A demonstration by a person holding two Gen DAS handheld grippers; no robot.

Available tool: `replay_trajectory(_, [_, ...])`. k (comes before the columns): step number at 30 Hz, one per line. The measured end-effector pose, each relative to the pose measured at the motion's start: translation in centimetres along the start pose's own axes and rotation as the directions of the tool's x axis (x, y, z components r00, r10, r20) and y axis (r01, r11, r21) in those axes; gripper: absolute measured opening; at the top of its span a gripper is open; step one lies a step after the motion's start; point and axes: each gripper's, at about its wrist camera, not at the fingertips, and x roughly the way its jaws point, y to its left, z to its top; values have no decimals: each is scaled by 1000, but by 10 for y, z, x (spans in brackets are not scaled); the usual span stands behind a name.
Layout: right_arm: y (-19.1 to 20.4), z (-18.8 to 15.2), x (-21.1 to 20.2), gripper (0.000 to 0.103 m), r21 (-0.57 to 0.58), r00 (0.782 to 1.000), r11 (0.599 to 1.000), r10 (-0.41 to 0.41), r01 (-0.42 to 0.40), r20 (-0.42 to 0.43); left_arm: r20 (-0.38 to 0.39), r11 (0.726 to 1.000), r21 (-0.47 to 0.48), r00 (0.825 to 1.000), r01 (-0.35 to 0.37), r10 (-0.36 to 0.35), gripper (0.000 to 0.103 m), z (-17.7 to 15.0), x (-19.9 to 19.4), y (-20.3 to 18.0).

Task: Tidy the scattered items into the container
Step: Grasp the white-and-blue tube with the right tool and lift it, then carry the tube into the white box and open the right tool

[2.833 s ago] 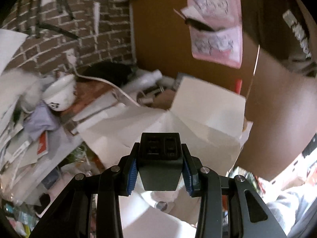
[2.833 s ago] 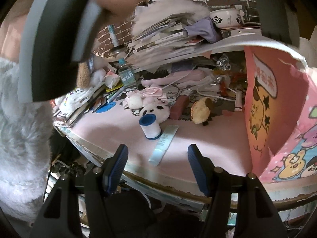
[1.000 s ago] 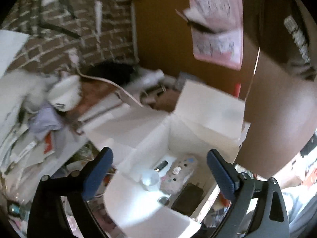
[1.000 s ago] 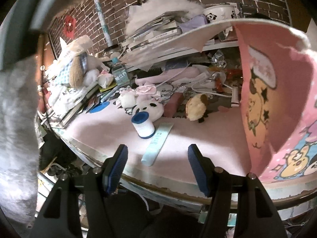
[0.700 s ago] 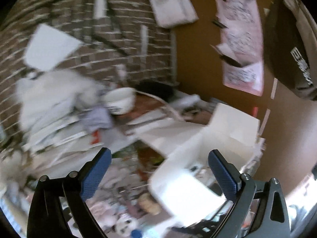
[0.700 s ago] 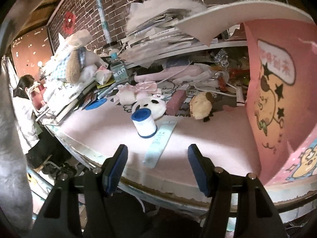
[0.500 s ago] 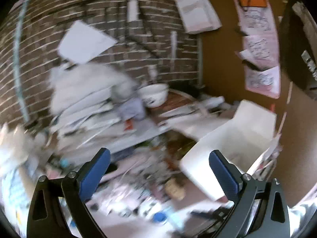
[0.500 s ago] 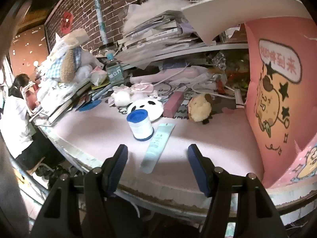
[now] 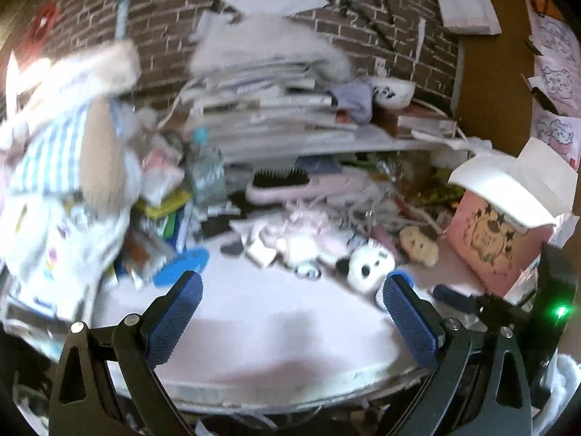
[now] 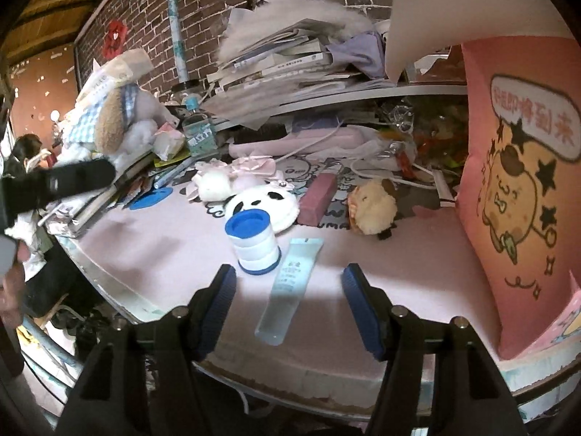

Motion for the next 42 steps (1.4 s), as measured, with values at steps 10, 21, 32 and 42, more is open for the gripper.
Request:
replay_trajectory(10, [0,-9,-6,22,-94,997,993,-72,75,35,-8,1000,-10,1000,17,-17,100,-9,-1,0])
replay_trajectory(21, [0,-11,-11,14,-116,996,990,-67,75,66,-14,1000,-14,1000,24,-24,100,-8,0,-4])
replay_trajectory(32, [9,11,-41,14,-156,985,986,-25,52,172,-18,999,-27,1000,20,-20,100,-8,-1,-3])
replay_trajectory(42, [18,47,-82,14,-159,965,983,127,-91,231,-31,999,-41,999,7,-8,100,-11,1,1])
